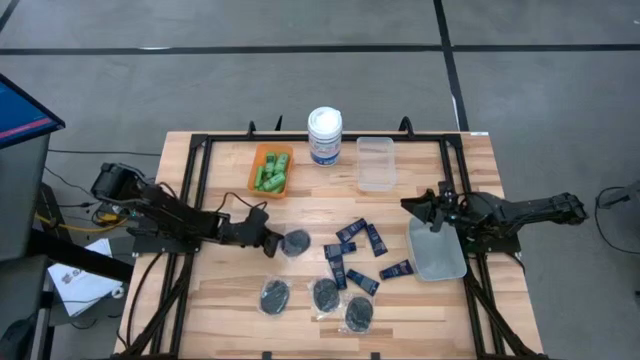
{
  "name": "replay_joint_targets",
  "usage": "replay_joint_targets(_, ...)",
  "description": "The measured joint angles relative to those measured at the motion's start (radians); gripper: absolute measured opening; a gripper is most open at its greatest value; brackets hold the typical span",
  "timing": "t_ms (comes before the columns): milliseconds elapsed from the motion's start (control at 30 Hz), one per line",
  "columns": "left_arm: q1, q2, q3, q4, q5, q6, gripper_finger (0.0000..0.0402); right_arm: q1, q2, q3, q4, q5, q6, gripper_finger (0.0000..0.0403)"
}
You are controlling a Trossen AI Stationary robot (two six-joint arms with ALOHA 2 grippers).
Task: Pick & Place Travel size toiletries
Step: Put the black hairbrush into the white bin
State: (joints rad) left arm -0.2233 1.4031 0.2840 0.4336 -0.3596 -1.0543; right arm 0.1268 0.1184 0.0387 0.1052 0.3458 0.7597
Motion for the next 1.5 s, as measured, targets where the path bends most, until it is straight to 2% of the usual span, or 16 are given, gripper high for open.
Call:
replay_joint_targets(300,0.001,-0.175,0.001,0.003,-0.11,0.055,0.0,-0.018,0.018,0.066,-0.007,0.0,-0.05,0.0113)
replay_joint_targets(500,0.001,-0.279,0.002,0.002,-0.131,0.117,0.0,-0.073,0.204,0.185,-0.099,0.0,-0.064,0.0124)
replay_joint_targets(667,0.009,-0.336,0.002,0.005,-0.148,0.14,0.0,-0.111,0.415,0.3,-0.13,-0.013,-0.092,0.0171)
replay_joint_targets(833,0.013,-0.356,0.002,0.026,-0.149,0.142,0.0,-0.159,0.648,0.437,-0.131,-0.105,-0.116,0.0236)
replay_joint_targets(933,0.013,-0.356,0.002,0.052,-0.156,0.142,0.0,-0.191,0.782,0.526,-0.124,-0.181,-0.115,0.0259)
replay_joint_targets(1267,0.014,-0.356,0.002,0.154,-0.177,0.216,0.0,-0.239,1.194,0.769,0.001,-0.356,-0.12,0.0265)
replay_joint_targets(1500,0.014,-0.356,0.002,0.166,-0.182,0.229,0.0,-0.256,1.404,0.902,0.098,-0.558,-0.15,0.0265)
